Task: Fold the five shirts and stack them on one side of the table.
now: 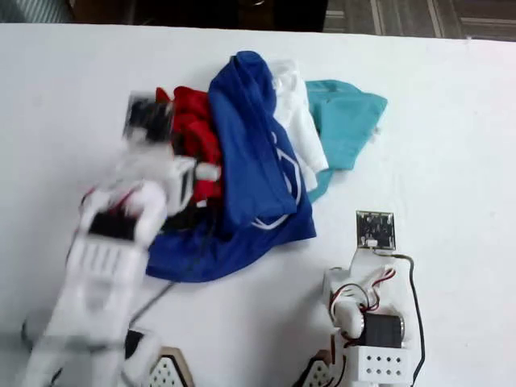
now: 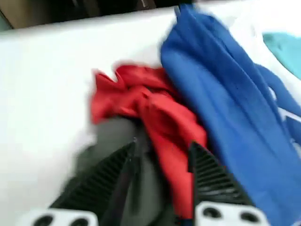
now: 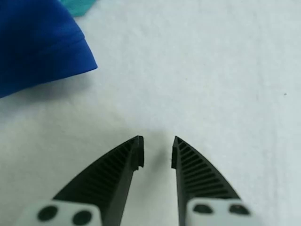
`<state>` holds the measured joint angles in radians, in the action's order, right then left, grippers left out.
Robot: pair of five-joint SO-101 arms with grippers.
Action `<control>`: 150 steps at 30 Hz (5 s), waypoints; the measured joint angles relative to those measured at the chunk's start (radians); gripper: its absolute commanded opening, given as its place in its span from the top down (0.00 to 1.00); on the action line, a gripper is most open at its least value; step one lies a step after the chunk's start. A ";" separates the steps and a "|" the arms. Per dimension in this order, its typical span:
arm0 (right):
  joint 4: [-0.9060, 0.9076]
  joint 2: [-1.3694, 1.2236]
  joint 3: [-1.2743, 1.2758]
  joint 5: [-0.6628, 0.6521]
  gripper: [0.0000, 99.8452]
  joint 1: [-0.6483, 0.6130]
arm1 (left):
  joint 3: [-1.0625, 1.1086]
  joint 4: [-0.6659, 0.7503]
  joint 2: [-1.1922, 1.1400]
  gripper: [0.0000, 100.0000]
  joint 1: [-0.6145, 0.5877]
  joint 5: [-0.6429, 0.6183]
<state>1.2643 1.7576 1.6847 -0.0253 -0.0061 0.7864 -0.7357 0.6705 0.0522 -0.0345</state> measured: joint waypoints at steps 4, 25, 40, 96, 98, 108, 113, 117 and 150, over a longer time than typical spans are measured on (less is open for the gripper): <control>0.000 0.000 0.000 0.000 0.89 0.000 | -0.269 -0.132 -0.292 0.69 0.034 -0.123; 0.000 0.000 0.000 0.000 0.89 0.000 | -0.902 -0.252 -1.172 0.73 0.084 -0.138; 0.000 0.000 0.000 0.000 0.89 0.000 | -1.356 -0.749 -1.359 0.97 -0.117 -0.008; 0.000 0.000 0.000 0.000 0.89 0.000 | -1.530 -1.034 -1.263 0.70 -0.348 0.157; 0.000 0.000 0.000 0.000 0.89 0.000 | -1.493 -1.030 -1.263 0.70 -0.292 0.157; 0.000 0.000 0.000 0.000 0.89 0.000 | -1.191 -0.813 -1.287 0.70 -0.255 0.155; 0.000 0.000 0.000 0.000 0.89 0.000 | -1.180 -0.779 -1.384 0.83 -0.264 0.153; 0.000 0.000 0.000 0.000 0.89 0.000 | -1.243 -0.799 -1.444 0.95 -0.302 0.155; 0.000 0.000 0.000 0.000 0.89 0.000 | -2.288 -1.033 -1.564 0.90 -1.181 0.155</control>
<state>1.2643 1.7576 1.6847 -0.0253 -0.0061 -1.5014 -1.7683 -0.8930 -1.1293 0.1204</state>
